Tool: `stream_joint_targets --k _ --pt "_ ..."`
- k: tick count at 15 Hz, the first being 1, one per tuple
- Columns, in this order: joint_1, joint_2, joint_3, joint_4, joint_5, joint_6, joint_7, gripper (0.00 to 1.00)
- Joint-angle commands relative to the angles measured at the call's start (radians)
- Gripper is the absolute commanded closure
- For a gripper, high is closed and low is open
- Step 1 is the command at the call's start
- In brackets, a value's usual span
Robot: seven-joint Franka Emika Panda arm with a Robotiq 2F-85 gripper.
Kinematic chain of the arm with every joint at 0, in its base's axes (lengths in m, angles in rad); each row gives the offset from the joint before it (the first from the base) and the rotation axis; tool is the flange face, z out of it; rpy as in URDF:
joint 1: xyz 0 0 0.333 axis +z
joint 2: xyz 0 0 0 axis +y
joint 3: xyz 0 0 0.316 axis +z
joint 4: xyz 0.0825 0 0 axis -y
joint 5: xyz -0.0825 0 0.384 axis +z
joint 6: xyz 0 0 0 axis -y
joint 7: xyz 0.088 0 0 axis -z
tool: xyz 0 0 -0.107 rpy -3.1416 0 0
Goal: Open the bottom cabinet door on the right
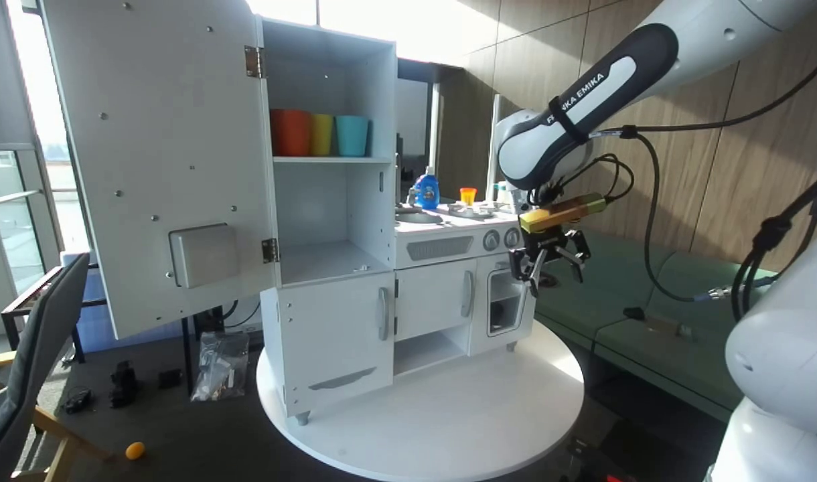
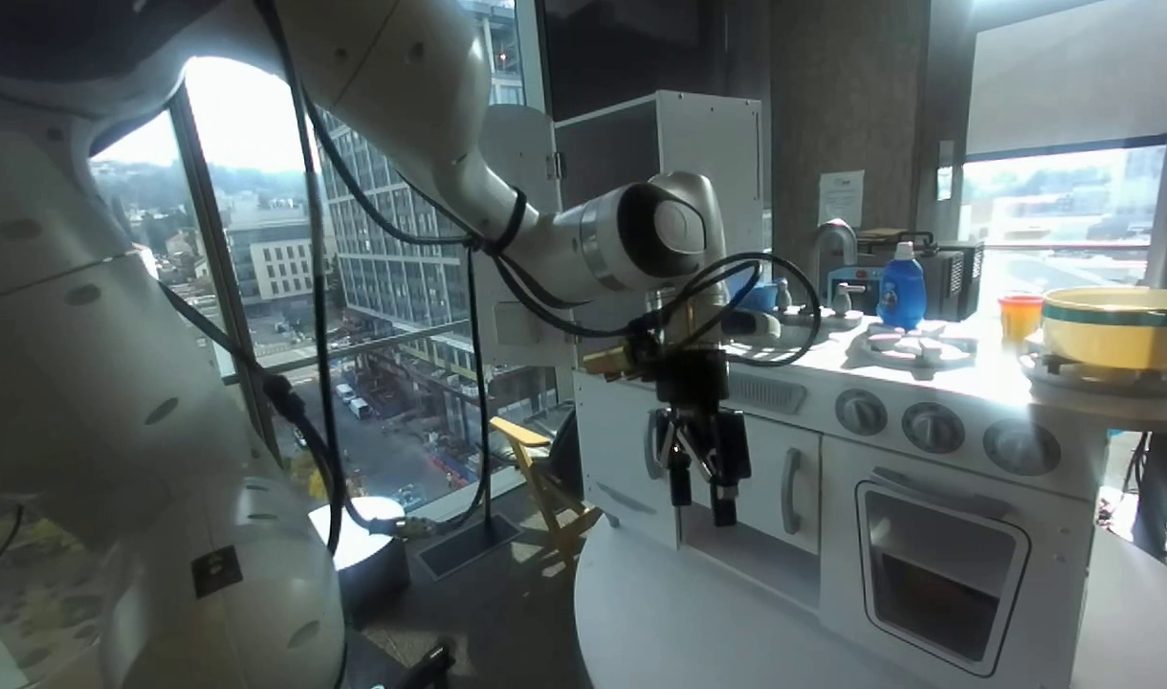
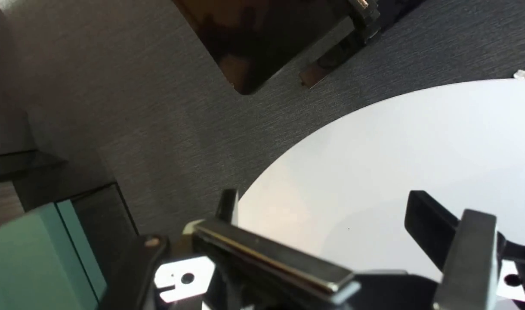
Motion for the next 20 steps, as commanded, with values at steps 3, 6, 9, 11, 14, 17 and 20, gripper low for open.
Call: stream_joint_targets --k 3,6,9,11,14,17,20 --pt "-0.051 0.186 -0.095 0.085 0.1 0.021 0.107 0.0" --pt "-0.049 0.259 -0.14 0.166 0.265 -0.048 0.071 0.0" --pt "-0.041 0.249 -0.149 0.133 0.286 -0.028 0.071 0.0" --pt "-0.034 0.266 -0.148 0.155 0.313 -0.043 0.071 0.0" --pt "-0.036 0.238 -0.153 0.144 0.355 0.063 0.12 0.0" --pt "-0.062 0.214 -0.186 0.167 0.431 0.094 0.107 0.0" --pt "-0.106 0.19 -0.244 0.161 0.473 0.156 0.093 0.0"
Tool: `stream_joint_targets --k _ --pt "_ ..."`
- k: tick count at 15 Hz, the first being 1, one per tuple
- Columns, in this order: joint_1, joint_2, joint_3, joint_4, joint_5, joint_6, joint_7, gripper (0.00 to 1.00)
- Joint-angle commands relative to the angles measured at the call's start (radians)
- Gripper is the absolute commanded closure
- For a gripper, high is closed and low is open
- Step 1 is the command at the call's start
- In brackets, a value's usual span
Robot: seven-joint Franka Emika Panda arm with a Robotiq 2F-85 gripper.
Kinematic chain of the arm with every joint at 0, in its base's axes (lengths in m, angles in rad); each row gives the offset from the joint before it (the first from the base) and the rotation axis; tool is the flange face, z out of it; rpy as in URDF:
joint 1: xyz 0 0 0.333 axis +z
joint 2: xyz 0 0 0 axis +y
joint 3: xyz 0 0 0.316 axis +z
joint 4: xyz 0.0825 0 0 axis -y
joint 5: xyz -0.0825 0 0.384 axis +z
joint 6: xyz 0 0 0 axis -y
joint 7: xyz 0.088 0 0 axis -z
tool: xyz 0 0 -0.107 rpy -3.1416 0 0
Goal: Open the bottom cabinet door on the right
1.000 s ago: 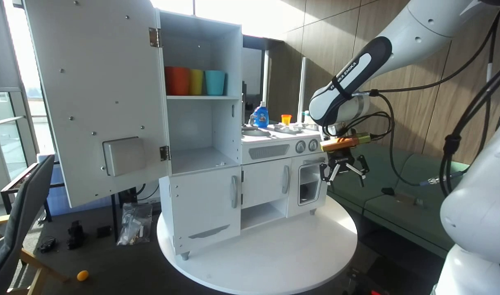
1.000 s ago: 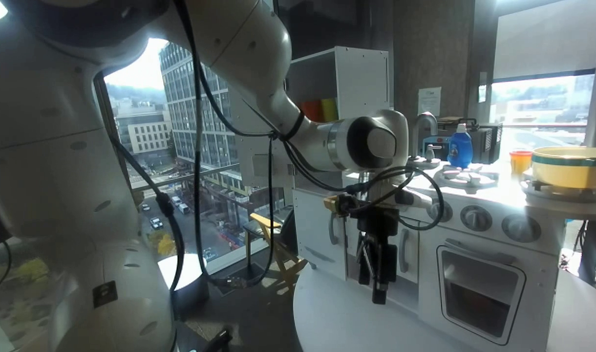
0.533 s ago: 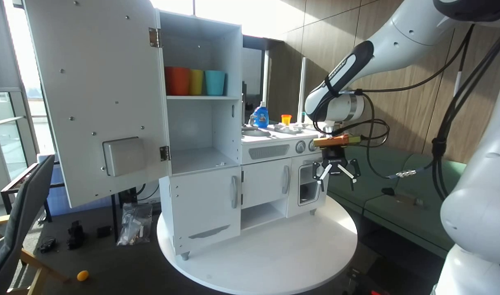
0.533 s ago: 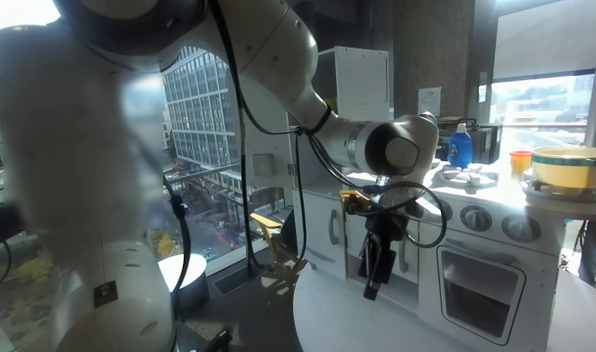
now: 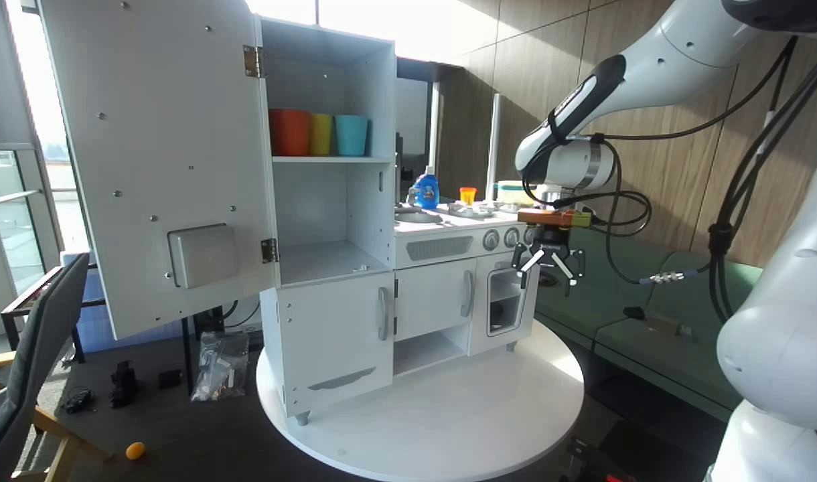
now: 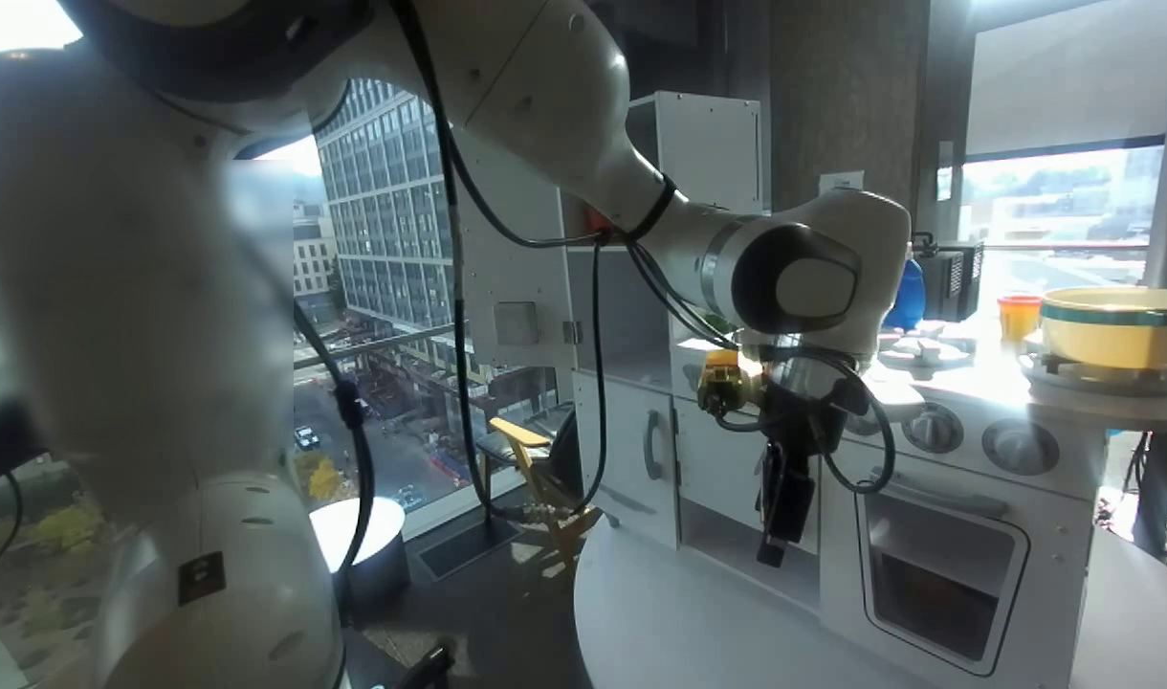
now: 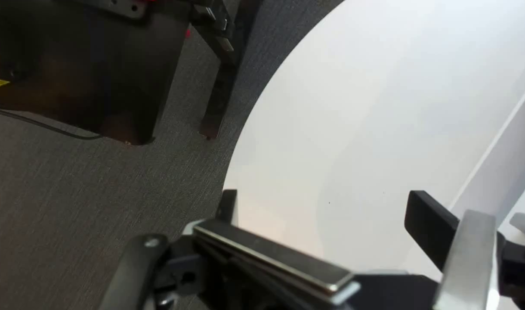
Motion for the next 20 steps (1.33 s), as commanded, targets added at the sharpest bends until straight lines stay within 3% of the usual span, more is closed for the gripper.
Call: stream_joint_targets --k 1,6,12,16,20 --pt "-0.05 -0.053 -0.06 -0.018 0.068 0.076 -0.006 0.0" --pt "-0.095 -0.086 -0.109 -0.084 0.223 0.179 0.029 0.0" --pt "-0.083 -0.132 -0.092 -0.162 0.447 0.367 0.089 0.0" --pt "-0.038 -0.143 -0.05 -0.204 0.633 0.589 0.079 0.0" --pt "0.048 -0.097 0.001 -0.212 0.91 0.887 -0.014 0.0"
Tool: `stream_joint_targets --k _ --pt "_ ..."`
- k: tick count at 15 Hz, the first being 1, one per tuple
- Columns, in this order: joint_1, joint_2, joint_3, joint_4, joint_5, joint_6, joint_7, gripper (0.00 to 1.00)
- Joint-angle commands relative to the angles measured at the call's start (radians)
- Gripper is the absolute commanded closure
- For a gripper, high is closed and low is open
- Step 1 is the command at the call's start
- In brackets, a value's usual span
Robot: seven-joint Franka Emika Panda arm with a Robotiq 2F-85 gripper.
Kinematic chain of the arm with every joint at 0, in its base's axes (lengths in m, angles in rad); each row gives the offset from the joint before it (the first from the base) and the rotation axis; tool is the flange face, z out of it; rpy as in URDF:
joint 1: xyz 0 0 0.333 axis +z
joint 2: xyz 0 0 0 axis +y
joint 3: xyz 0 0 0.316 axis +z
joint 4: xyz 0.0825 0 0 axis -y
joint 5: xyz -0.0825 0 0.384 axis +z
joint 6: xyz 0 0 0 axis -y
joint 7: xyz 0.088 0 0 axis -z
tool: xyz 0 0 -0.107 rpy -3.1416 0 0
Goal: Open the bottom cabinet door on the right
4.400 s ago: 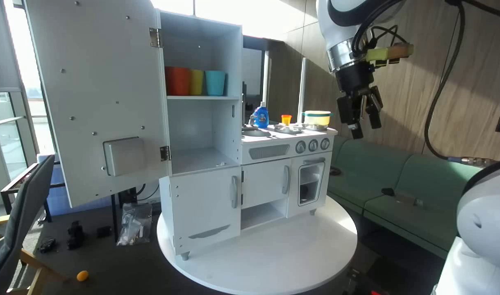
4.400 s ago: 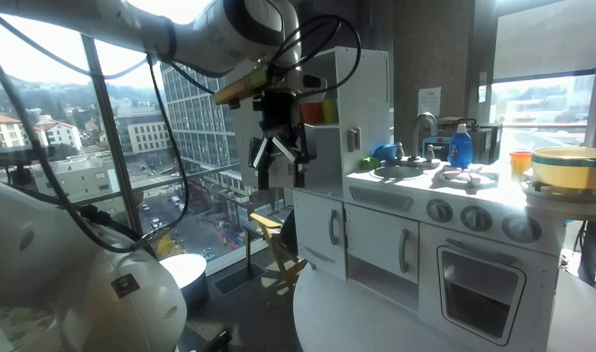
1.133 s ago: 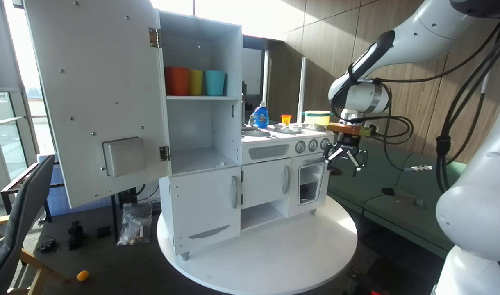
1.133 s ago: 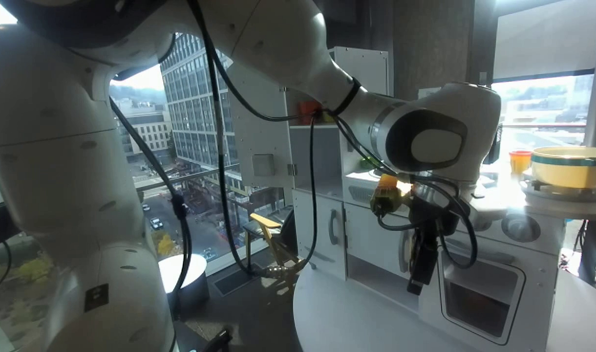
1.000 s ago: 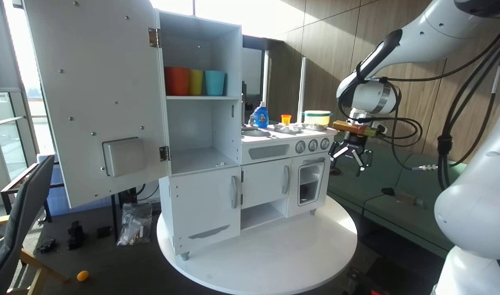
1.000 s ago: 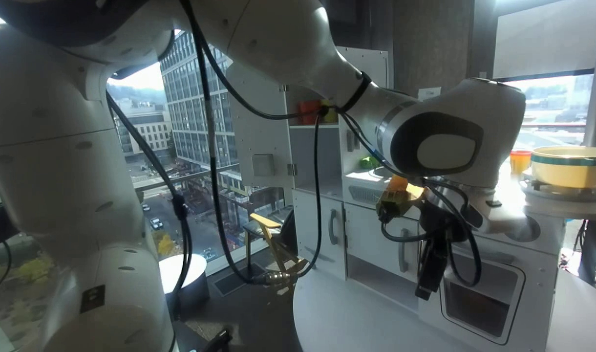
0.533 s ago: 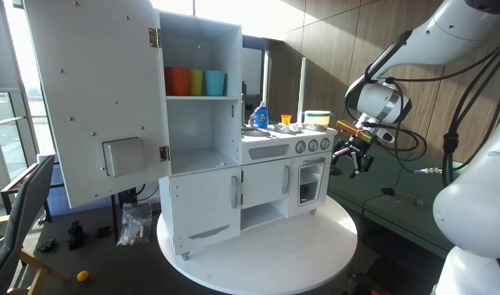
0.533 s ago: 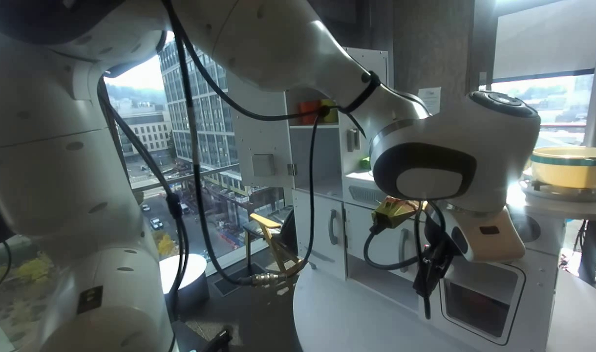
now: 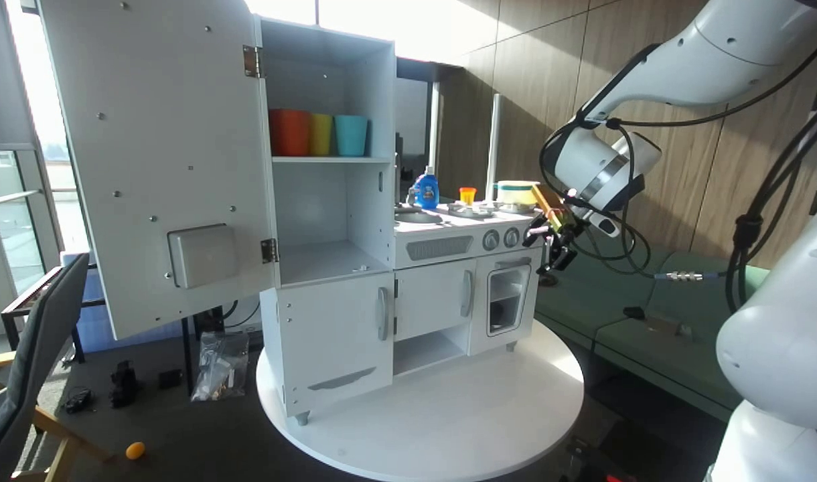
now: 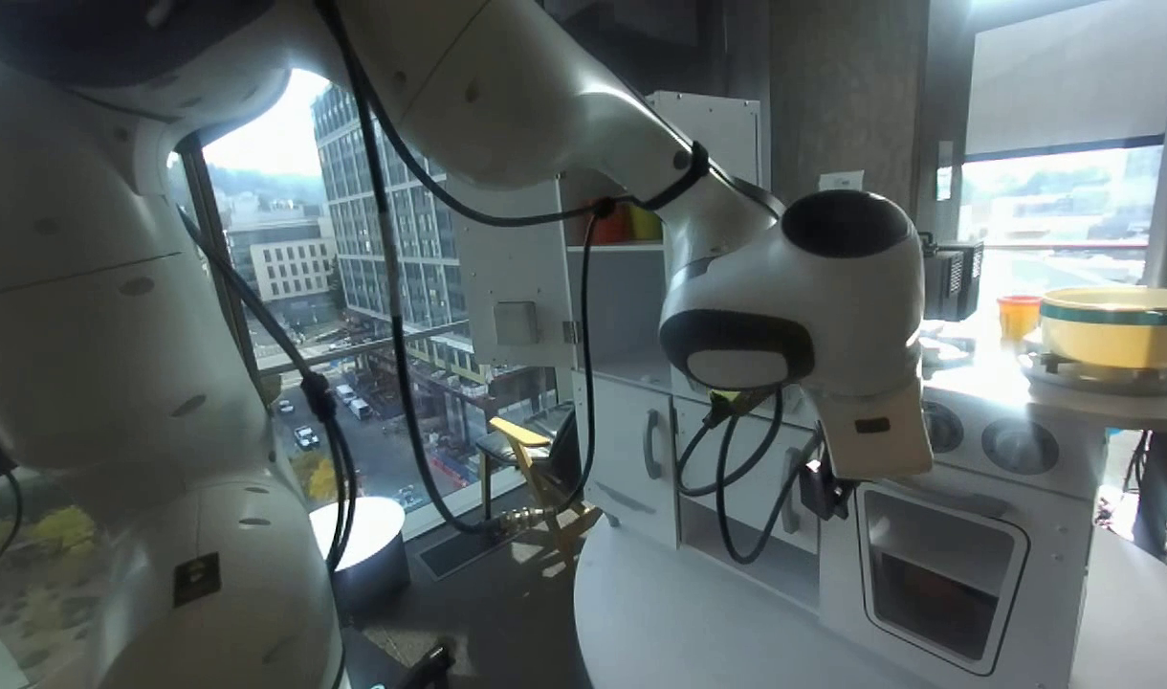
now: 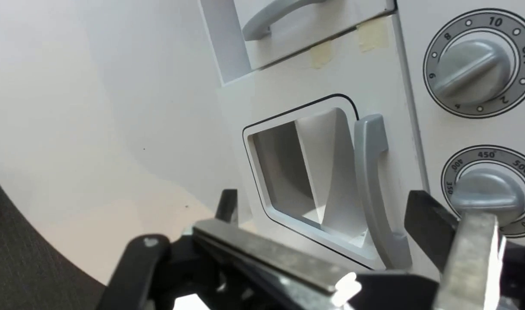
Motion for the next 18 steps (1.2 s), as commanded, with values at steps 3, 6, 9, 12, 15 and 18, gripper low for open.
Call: stream_joint_targets --k 3,6,9,12,15,18 --pt "0.125 0.057 0.046 0.033 0.415 0.384 -0.192 0.0" --pt "0.168 0.089 0.056 0.069 0.567 0.573 -0.317 0.0" --pt "0.148 0.118 0.087 0.07 0.499 0.653 -0.297 0.0" --pt "0.155 0.144 0.098 0.043 0.458 0.621 -0.321 0.0" --pt "0.162 0.18 0.111 0.047 0.42 0.638 -0.323 0.0" --pt "0.162 0.23 0.117 0.06 0.391 0.634 -0.314 0.0"
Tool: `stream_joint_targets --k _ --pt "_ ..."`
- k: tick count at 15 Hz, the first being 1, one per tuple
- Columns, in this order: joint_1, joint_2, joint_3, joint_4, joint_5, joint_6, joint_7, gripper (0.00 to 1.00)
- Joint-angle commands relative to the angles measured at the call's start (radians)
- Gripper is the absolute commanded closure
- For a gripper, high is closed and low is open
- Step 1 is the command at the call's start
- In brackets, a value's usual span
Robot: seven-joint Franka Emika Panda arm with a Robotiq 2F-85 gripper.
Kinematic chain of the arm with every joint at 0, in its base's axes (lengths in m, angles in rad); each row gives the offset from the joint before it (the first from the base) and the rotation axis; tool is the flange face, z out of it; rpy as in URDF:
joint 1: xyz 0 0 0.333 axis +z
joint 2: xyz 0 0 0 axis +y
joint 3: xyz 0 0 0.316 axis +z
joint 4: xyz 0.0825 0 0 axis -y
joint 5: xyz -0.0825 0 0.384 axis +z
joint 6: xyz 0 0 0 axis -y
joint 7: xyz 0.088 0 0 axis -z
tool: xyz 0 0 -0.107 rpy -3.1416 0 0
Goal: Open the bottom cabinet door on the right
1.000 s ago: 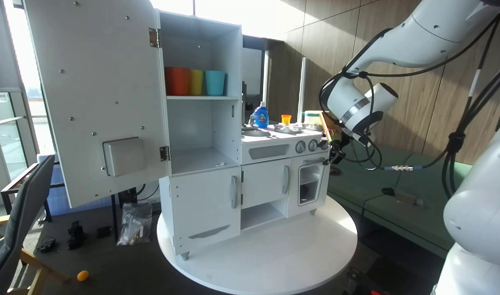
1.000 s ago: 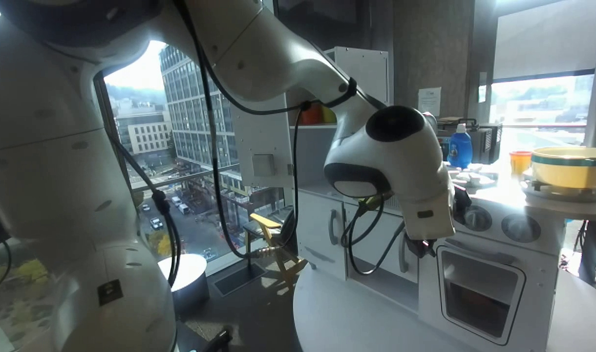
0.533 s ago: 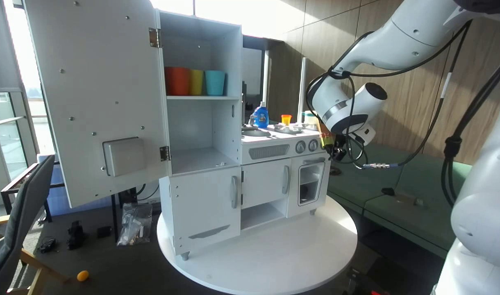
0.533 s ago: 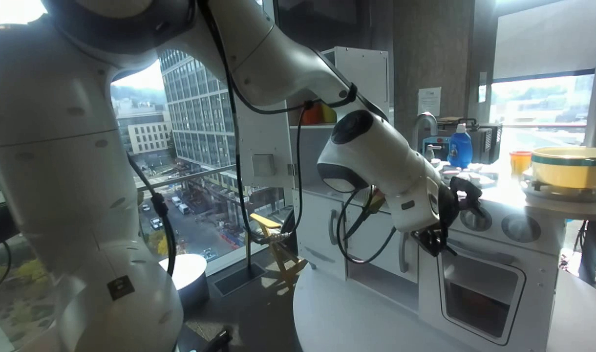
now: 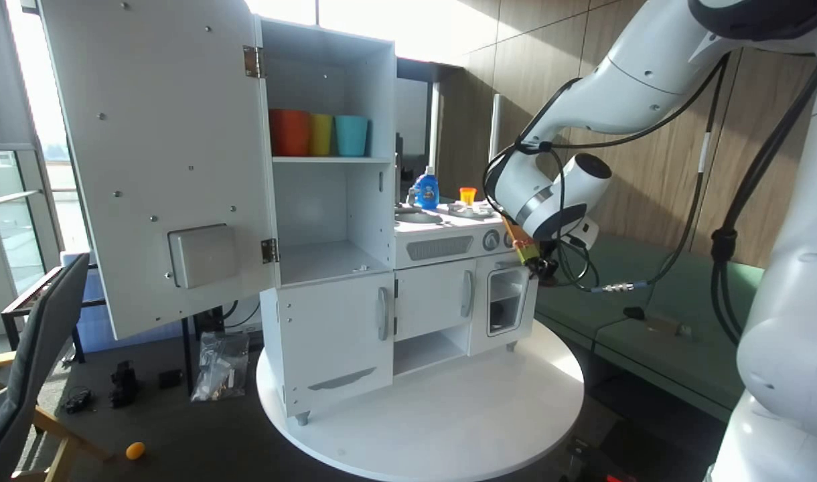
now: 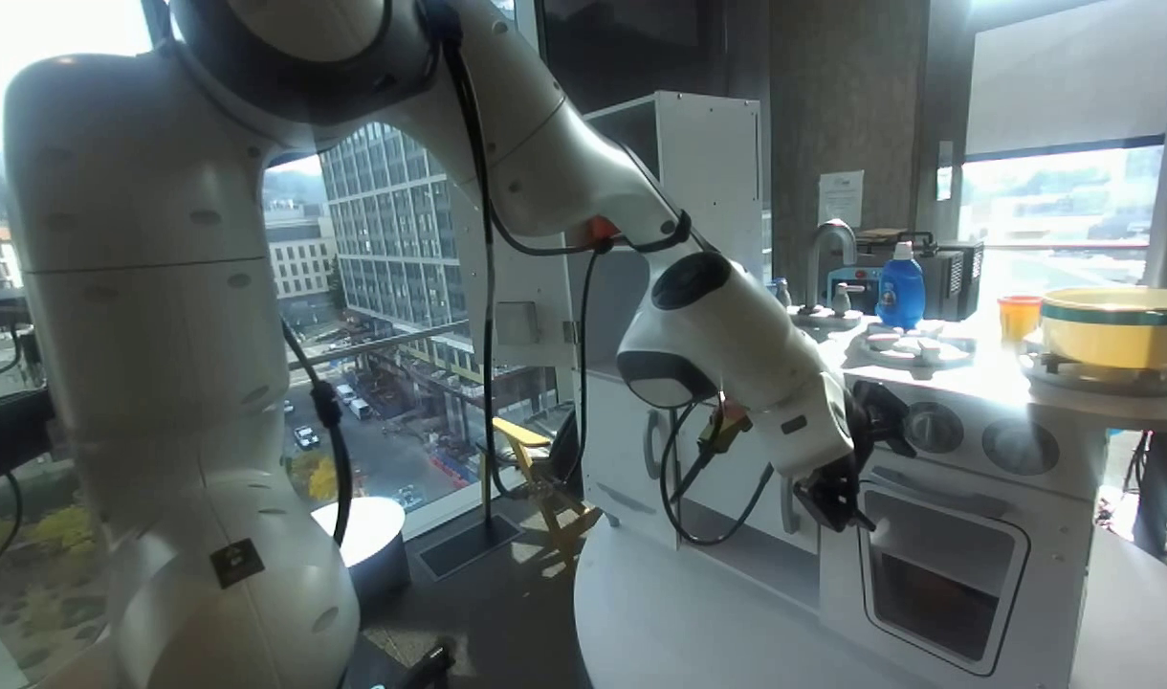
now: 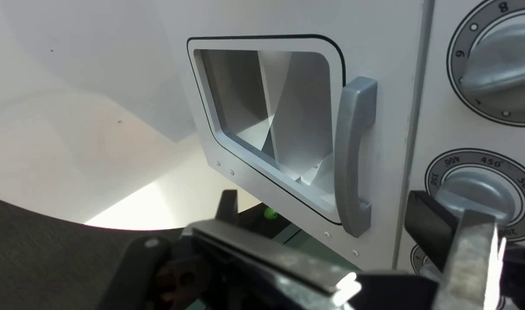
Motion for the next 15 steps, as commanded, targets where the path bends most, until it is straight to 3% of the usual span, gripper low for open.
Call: stream_joint_targets --k 1,7,15 --pt "-0.001 0.057 0.012 0.026 -0.04 0.026 -0.003 0.0" --pt "0.006 0.136 0.012 0.058 -0.072 0.03 0.01 0.0" --pt "-0.009 0.134 -0.001 0.116 -0.064 0.012 0.027 0.0"
